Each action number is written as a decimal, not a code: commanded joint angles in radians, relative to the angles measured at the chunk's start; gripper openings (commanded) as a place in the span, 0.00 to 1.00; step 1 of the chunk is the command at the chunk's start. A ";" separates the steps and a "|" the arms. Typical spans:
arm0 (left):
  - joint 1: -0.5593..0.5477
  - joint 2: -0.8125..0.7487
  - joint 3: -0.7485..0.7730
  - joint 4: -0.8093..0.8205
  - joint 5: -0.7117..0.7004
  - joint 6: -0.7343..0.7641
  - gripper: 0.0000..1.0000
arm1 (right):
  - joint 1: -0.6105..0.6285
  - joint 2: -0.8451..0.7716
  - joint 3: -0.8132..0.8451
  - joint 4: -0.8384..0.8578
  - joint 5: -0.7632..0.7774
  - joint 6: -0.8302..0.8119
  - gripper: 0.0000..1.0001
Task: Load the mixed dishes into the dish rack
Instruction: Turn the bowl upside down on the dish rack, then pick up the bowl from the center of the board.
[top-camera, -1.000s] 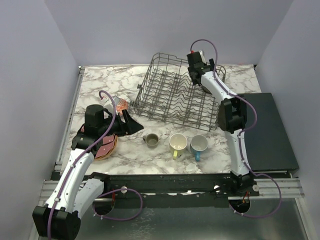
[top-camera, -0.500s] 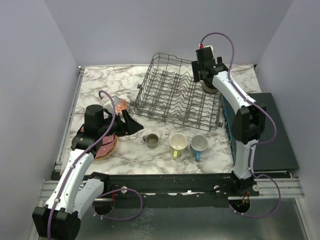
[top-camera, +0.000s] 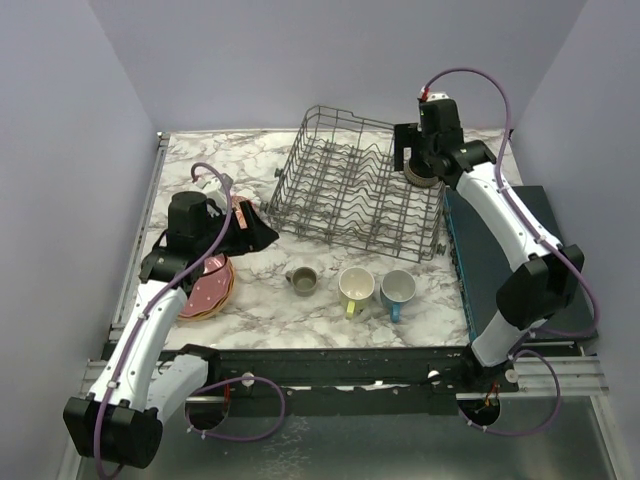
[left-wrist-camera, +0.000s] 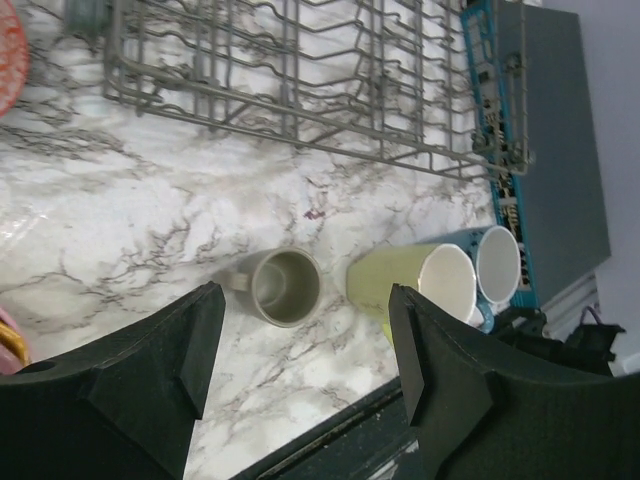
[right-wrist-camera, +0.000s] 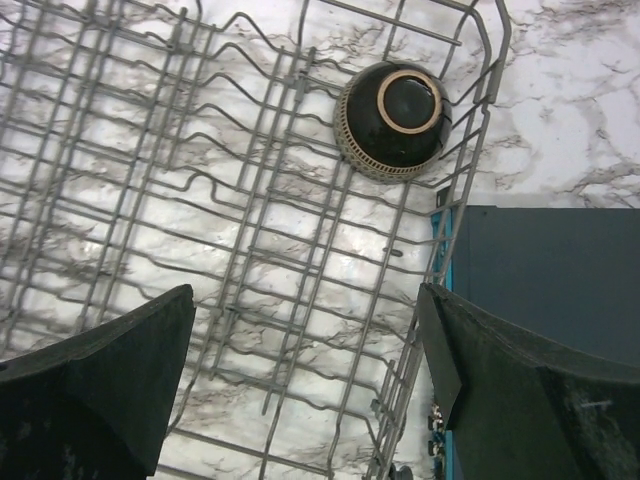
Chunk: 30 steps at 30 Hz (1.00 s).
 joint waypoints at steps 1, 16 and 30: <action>0.003 0.049 0.076 -0.063 -0.174 0.021 0.73 | 0.004 -0.080 -0.037 0.002 -0.121 0.050 0.98; 0.022 0.221 0.217 -0.148 -0.433 0.038 0.75 | 0.004 -0.303 -0.200 0.040 -0.456 0.191 0.92; 0.137 0.439 0.332 -0.163 -0.525 0.065 0.74 | 0.004 -0.426 -0.358 0.098 -0.654 0.261 0.88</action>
